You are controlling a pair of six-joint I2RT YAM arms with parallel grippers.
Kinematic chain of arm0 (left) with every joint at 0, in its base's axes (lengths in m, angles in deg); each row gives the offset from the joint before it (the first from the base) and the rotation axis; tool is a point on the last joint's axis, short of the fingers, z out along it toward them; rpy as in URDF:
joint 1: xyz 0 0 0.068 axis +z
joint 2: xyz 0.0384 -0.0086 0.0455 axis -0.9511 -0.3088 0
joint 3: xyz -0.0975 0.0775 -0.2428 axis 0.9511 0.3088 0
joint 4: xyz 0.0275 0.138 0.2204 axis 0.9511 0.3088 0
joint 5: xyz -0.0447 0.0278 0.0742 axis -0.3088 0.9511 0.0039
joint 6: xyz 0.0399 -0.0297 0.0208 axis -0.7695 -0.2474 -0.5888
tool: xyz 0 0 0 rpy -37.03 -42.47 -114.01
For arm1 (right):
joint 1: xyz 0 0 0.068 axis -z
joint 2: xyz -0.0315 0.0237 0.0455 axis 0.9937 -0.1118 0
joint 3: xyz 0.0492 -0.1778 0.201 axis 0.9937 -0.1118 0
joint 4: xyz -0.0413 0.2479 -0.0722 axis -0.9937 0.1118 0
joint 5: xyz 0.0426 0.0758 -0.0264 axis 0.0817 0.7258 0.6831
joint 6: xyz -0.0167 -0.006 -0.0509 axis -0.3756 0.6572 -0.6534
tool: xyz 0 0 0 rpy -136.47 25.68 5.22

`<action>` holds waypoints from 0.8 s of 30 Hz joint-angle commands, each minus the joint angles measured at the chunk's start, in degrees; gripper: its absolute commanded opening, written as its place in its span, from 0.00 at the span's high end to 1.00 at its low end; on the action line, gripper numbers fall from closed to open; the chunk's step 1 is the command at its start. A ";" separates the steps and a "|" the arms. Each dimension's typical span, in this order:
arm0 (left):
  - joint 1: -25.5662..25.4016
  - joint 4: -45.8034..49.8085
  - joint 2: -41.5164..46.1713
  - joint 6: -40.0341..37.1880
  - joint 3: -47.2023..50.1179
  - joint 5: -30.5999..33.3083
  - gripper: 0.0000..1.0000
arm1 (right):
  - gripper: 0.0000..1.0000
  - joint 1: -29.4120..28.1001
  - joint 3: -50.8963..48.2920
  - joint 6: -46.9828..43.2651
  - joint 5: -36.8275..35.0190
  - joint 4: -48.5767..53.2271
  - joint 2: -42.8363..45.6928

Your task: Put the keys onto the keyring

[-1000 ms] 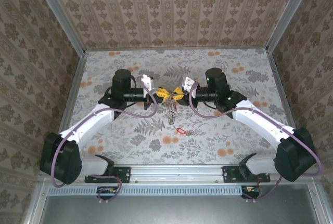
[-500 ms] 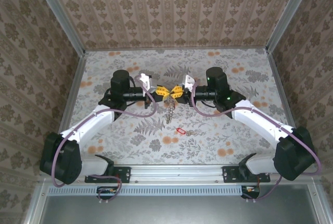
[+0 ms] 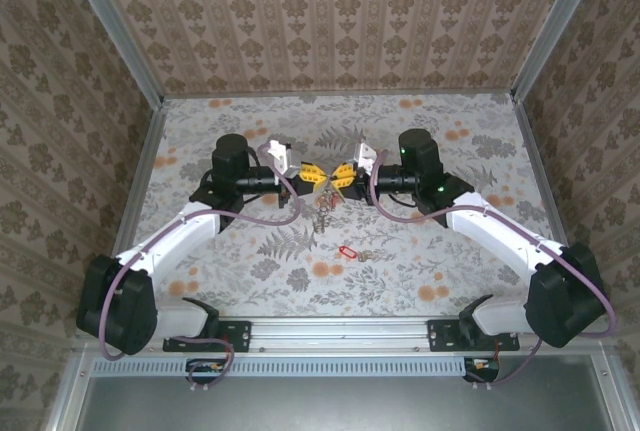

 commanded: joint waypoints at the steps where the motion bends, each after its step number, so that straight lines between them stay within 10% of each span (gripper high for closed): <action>1: 0.15 -3.53 1.07 1.50 0.57 -2.06 1.00 | 0.80 0.17 -0.10 1.29 2.45 -2.02 -0.53; 12: -0.08 -2.27 0.85 2.22 0.23 -1.17 0.99 | 1.00 0.16 -0.31 -0.02 2.04 -1.92 -0.11; 15: 0.19 10.56 1.25 -4.94 -2.68 -1.33 0.73 | 1.00 0.17 0.15 -1.69 1.41 0.18 0.51; 19: 0.87 26.27 0.27 -13.56 -7.19 -3.08 0.68 | 1.00 0.17 1.59 -3.91 1.78 4.24 0.56; 24: 1.24 24.30 -0.01 -12.04 -7.68 -3.49 0.68 | 1.00 0.08 1.88 -3.91 1.92 4.41 0.32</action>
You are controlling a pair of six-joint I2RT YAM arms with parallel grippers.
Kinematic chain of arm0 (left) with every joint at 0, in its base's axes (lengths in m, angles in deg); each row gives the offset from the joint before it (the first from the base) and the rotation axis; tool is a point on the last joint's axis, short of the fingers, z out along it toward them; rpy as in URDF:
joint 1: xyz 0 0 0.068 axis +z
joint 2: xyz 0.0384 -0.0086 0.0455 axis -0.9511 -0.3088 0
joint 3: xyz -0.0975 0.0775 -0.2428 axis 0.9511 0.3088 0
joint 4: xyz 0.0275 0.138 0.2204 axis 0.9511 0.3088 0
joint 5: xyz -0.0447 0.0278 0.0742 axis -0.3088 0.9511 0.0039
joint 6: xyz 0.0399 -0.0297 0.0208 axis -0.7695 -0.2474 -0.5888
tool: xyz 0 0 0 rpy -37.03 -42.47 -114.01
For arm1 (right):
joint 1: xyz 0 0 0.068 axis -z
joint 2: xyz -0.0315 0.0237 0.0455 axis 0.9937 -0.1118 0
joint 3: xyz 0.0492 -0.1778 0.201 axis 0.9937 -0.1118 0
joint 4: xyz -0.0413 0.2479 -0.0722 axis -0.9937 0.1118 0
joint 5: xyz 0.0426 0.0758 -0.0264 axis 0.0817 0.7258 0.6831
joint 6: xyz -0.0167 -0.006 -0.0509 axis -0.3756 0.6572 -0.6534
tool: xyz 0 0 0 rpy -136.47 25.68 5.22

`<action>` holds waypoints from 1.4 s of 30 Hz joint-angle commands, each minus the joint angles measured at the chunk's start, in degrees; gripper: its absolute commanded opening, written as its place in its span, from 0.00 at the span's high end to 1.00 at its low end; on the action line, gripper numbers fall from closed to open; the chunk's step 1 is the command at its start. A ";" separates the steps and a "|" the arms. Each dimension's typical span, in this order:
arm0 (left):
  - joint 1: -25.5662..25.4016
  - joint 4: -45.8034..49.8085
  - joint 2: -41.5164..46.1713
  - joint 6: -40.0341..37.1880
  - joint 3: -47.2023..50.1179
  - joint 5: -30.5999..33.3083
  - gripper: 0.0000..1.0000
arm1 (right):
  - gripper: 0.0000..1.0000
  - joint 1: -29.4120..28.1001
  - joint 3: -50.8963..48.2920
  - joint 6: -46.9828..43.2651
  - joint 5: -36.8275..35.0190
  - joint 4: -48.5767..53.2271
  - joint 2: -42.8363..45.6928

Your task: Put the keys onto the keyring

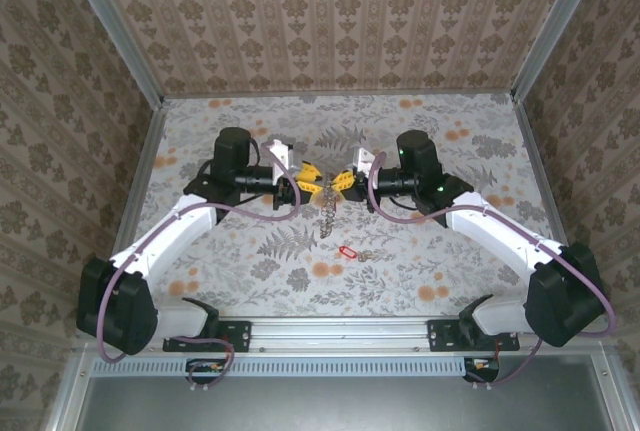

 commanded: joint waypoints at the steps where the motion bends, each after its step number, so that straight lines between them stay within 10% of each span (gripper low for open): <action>1: 0.36 2.75 -0.01 -2.06 -1.48 -2.07 0.67 | 1.00 0.08 1.92 -1.26 0.69 0.35 0.43; 23: -1.32 -3.48 -3.26 1.57 -1.69 -0.46 0.61 | 1.00 -0.62 1.64 0.45 1.64 -3.03 0.51; 42: -1.85 -7.90 -3.97 4.44 -1.39 -4.44 0.75 | 1.00 -0.71 0.51 1.90 1.24 -5.74 1.54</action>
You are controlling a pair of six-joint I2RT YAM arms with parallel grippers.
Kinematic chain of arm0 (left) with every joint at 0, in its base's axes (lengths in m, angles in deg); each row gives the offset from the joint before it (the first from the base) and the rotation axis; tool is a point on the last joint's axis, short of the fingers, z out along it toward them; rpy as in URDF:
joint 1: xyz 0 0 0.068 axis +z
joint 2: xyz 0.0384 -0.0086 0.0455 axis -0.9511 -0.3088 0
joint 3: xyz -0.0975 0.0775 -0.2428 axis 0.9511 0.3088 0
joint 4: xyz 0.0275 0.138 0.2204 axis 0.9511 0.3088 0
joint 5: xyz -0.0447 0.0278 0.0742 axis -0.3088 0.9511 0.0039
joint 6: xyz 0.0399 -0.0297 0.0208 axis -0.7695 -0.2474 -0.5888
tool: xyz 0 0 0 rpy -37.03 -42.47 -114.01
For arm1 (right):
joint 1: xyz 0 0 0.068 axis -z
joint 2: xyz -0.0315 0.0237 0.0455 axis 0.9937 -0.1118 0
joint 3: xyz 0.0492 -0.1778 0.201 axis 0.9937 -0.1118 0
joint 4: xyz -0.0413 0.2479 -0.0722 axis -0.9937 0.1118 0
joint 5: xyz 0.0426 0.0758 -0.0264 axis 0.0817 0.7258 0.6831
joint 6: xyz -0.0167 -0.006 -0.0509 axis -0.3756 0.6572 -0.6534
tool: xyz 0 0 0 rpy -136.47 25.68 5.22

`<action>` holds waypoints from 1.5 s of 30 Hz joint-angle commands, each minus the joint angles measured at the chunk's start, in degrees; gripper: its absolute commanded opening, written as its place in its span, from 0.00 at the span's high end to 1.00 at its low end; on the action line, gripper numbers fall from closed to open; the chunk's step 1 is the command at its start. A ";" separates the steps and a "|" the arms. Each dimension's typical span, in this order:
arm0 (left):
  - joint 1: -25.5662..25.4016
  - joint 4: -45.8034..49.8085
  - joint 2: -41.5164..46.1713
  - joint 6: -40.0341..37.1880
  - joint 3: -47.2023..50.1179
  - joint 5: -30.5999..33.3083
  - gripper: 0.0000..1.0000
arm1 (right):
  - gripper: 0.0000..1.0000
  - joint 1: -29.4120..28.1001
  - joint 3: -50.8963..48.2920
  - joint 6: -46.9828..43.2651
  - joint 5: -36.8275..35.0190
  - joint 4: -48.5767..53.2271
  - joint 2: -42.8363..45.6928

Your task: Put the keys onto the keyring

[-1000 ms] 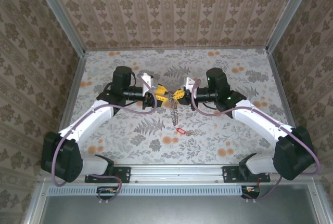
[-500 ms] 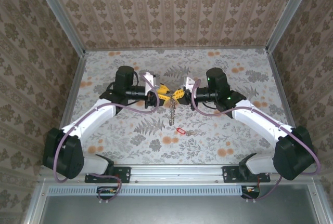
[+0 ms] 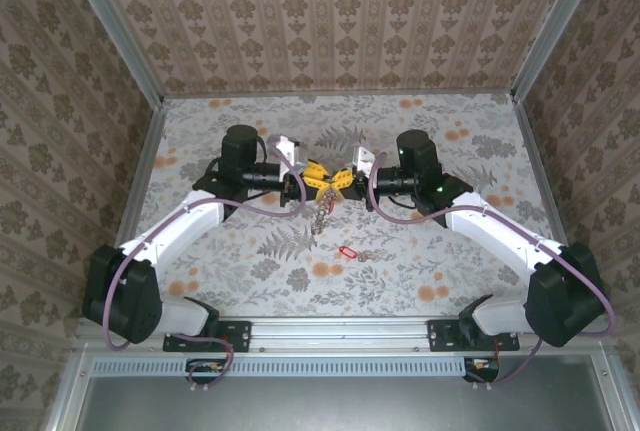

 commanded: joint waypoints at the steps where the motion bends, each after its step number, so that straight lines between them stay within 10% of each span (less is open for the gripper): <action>1: -0.16 -0.36 -0.28 -0.04 -1.11 -2.78 0.75 | 1.00 -0.28 0.44 1.10 1.09 -3.22 1.45; 8: 0.37 3.63 -0.05 -3.20 -2.17 -4.19 1.00 | 1.00 -0.27 0.36 1.07 1.25 -3.18 1.54; 16: 0.41 2.72 0.85 -3.99 -1.79 -4.39 1.00 | 1.00 -0.27 0.40 0.28 1.00 -1.97 1.53; 20: 0.30 1.43 2.17 -3.40 -1.27 -3.28 1.00 | 0.77 0.19 -0.16 -3.74 -2.09 3.36 3.01; 29: 1.23 6.75 3.12 -6.74 -2.55 -1.64 1.00 | 0.63 2.63 -3.35 -11.36 -6.70 17.17 9.13; 38: 3.77 10.37 5.20 -7.28 -0.28 3.98 1.00 | 0.45 -4.28 -4.00 -29.70 -33.75 42.46 7.22; 45: 6.15 7.34 8.05 -6.00 4.03 4.99 1.00 | 0.48 -5.39 -7.91 -30.81 -35.63 40.93 1.41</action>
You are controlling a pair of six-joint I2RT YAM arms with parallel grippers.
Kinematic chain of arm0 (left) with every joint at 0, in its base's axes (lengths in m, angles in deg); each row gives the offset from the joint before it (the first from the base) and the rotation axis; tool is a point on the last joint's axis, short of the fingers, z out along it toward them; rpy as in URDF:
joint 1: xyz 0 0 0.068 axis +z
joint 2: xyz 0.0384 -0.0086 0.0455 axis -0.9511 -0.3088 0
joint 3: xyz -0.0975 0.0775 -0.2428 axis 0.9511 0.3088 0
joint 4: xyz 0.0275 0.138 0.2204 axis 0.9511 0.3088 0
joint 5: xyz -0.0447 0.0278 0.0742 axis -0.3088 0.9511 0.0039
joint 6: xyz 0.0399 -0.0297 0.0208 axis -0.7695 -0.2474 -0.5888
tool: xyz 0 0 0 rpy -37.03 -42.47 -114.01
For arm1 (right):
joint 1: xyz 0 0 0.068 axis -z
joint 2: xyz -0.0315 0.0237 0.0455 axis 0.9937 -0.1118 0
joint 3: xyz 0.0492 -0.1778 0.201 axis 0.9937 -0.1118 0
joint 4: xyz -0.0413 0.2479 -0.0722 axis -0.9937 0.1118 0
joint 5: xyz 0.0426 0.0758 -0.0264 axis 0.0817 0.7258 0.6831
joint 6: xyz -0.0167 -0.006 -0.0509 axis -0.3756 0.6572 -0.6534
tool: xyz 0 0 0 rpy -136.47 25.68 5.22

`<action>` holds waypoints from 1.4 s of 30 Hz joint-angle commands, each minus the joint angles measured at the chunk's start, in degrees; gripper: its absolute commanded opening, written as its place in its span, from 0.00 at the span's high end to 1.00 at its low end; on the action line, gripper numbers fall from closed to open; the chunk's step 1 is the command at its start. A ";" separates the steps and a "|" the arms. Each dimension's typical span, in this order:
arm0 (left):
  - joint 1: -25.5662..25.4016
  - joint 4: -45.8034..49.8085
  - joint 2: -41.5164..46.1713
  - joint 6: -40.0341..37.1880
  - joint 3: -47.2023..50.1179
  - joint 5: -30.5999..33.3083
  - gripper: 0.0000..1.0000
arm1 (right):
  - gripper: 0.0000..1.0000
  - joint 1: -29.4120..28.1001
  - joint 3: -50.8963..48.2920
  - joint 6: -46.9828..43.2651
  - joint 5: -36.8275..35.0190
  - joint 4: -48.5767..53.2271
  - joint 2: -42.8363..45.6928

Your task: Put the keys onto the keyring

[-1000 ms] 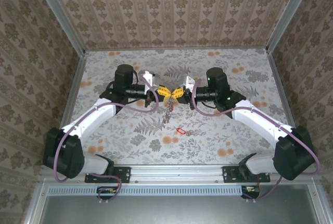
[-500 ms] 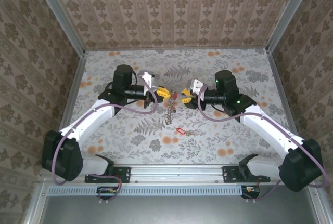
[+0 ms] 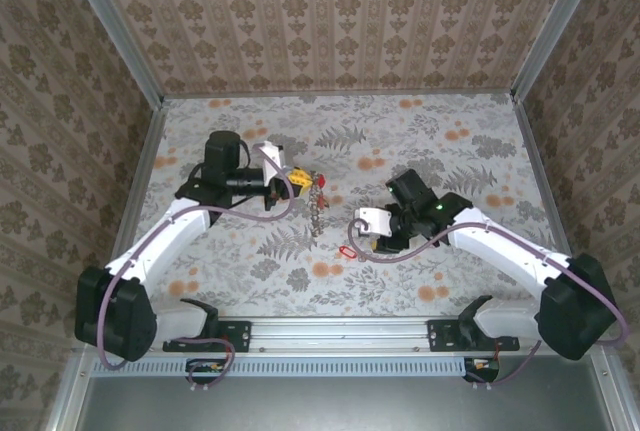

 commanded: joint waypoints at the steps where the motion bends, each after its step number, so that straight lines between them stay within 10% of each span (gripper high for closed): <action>1: 0.87 -2.10 2.00 -0.05 1.37 0.25 1.00 | 0.48 -0.35 -1.06 -2.62 -3.28 2.59 -3.42; 16: 3.17 -2.55 5.01 1.15 5.74 5.80 1.00 | 0.54 -2.46 2.11 -0.16 5.77 -5.63 -16.47; 42: 7.39 -3.51 8.01 5.22 9.03 8.16 1.00 | 0.79 -6.54 3.89 -2.59 -0.09 -5.36 -23.10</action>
